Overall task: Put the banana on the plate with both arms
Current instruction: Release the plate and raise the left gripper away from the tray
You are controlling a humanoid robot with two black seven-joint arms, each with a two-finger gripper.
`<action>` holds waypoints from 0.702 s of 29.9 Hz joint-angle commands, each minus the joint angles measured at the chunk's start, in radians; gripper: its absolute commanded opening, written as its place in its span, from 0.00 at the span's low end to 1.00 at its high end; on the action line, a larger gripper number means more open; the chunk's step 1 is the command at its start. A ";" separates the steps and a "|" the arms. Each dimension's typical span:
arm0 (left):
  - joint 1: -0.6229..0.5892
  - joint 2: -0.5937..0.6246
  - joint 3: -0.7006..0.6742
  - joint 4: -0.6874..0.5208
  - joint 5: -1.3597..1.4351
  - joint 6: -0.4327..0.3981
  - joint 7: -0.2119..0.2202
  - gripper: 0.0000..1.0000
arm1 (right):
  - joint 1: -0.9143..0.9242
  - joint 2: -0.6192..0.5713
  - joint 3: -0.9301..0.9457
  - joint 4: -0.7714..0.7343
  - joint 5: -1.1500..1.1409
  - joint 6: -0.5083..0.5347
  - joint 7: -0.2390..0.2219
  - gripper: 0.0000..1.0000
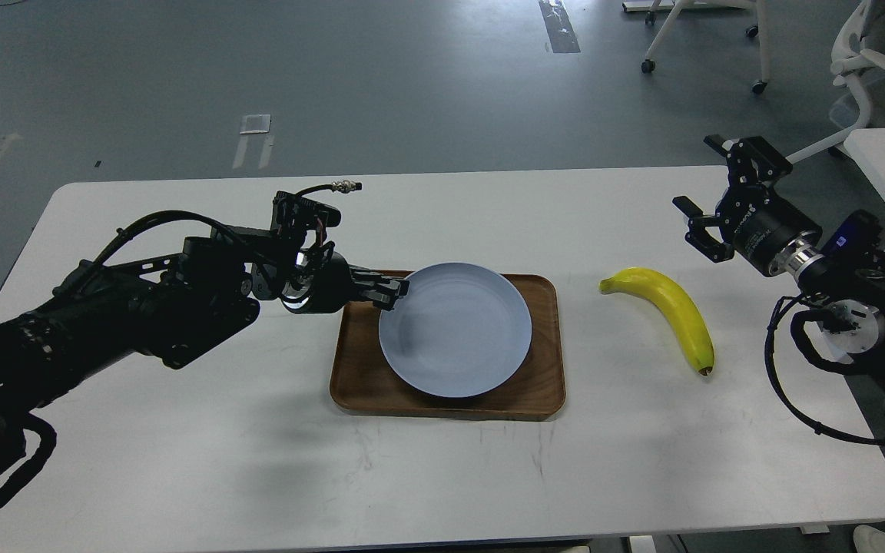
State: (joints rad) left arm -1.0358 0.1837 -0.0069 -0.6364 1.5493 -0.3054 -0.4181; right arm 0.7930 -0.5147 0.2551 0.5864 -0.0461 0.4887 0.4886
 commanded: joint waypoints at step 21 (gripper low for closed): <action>-0.075 0.012 0.016 0.024 -0.206 0.022 -0.015 0.97 | -0.005 -0.018 0.000 0.007 -0.001 0.000 0.000 0.99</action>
State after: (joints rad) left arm -1.0639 0.1679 0.0189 -0.5990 1.4766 -0.2782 -0.4283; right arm 0.7847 -0.5210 0.2546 0.5900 -0.0460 0.4887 0.4886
